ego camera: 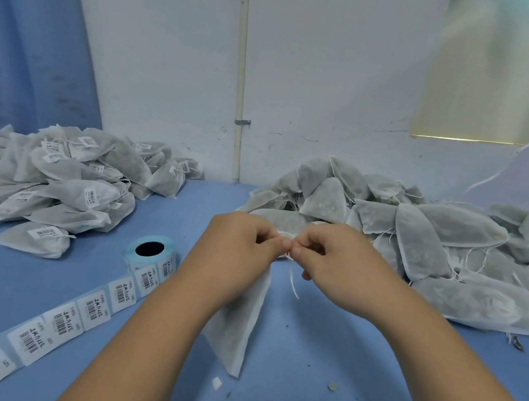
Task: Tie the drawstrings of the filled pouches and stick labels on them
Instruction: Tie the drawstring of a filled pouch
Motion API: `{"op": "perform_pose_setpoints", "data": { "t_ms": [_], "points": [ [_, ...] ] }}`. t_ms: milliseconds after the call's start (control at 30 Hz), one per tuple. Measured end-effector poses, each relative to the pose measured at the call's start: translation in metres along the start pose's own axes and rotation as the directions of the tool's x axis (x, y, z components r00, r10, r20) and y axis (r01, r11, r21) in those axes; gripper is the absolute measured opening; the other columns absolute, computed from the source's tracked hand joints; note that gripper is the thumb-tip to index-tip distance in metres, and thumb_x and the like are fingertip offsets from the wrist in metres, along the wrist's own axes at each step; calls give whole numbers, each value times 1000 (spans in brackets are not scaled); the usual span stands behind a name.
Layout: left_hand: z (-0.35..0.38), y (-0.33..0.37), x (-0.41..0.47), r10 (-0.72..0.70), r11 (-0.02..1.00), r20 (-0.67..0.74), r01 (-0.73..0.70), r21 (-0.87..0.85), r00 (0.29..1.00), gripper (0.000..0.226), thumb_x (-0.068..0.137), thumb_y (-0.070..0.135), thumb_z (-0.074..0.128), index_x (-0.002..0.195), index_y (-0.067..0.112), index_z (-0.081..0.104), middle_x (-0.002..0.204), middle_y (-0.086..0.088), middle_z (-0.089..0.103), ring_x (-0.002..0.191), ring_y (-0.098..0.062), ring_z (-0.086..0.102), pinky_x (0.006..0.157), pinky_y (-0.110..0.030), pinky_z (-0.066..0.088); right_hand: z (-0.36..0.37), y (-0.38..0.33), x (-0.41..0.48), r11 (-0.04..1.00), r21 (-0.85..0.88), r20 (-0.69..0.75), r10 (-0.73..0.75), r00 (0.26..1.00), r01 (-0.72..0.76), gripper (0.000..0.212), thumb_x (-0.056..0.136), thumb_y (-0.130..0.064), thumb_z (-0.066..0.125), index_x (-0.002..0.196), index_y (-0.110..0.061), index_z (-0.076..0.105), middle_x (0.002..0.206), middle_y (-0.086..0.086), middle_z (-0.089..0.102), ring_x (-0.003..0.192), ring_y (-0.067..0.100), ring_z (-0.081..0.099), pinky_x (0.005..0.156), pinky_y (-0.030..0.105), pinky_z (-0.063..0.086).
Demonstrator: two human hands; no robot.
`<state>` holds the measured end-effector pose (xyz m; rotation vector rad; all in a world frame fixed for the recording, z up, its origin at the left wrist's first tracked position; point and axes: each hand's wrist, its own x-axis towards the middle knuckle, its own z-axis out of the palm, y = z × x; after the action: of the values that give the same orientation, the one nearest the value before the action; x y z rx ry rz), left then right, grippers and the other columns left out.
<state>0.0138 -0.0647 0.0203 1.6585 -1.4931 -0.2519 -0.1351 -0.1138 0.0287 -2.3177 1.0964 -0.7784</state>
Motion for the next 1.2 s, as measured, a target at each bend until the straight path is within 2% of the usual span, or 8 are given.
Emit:
{"op": "perform_pose_setpoints", "data": {
  "t_ms": [100,233,300,400,467,633,833,1200],
  "points": [
    [1,2,-1,20,1000,-27,-20,-7,999,24,87,31,70,65,21,72,59,10,63,53,4,48,50,-9,36,-3,0,0,997,60,43,40,998,-43,21,93,-24,58,75,-13,61,73,2,60,80,24,66,65,30,46],
    [1,6,-2,-1,997,-66,-5,-81,998,21,85,31,71,67,20,73,57,13,61,52,2,48,50,-10,36,-5,2,-1,987,134,52,84,995,-91,26,92,-29,60,74,-11,61,70,-3,61,59,0,62,64,29,48],
    [0,6,-2,-33,993,-75,24,-117,997,26,86,31,69,66,14,70,49,13,51,46,0,42,45,-10,33,-5,2,-1,986,142,25,86,996,-89,27,91,-30,61,73,-9,62,68,-2,60,58,2,61,60,25,45],
    [-3,6,-1,-116,976,-27,109,-188,993,34,88,34,66,73,4,67,57,7,48,47,-5,37,42,-11,29,-4,-1,0,986,159,-44,53,998,-46,24,89,-29,63,71,-13,66,61,-6,57,60,9,56,54,21,44],
    [-5,7,-2,-167,951,35,170,-259,985,34,88,35,65,70,6,65,60,4,46,50,-7,38,41,-12,27,-2,-4,0,988,152,-100,24,995,-8,18,87,-24,65,71,-17,67,57,-11,55,55,2,51,55,19,45],
    [-5,10,-4,-220,916,81,234,-327,972,31,89,35,65,68,12,68,64,3,53,57,-8,45,56,-22,34,1,-10,0,997,76,-265,1,964,20,13,76,-18,71,67,-20,63,55,-12,53,53,-3,48,52,11,38],
    [-3,10,-5,-208,919,77,222,-326,975,31,88,34,65,60,19,62,55,6,46,48,-7,39,39,-11,28,-3,-14,-3,997,66,-234,-24,972,41,14,77,-20,69,64,-18,68,49,-13,53,49,-1,47,48,10,36],
    [0,8,-4,-246,909,74,256,-329,967,31,88,35,66,62,18,69,56,5,53,48,-6,45,41,-10,32,0,-14,-3,1000,30,-253,10,967,-3,15,78,-25,73,66,-17,74,57,-8,64,55,5,55,49,15,40]
  ]
}}
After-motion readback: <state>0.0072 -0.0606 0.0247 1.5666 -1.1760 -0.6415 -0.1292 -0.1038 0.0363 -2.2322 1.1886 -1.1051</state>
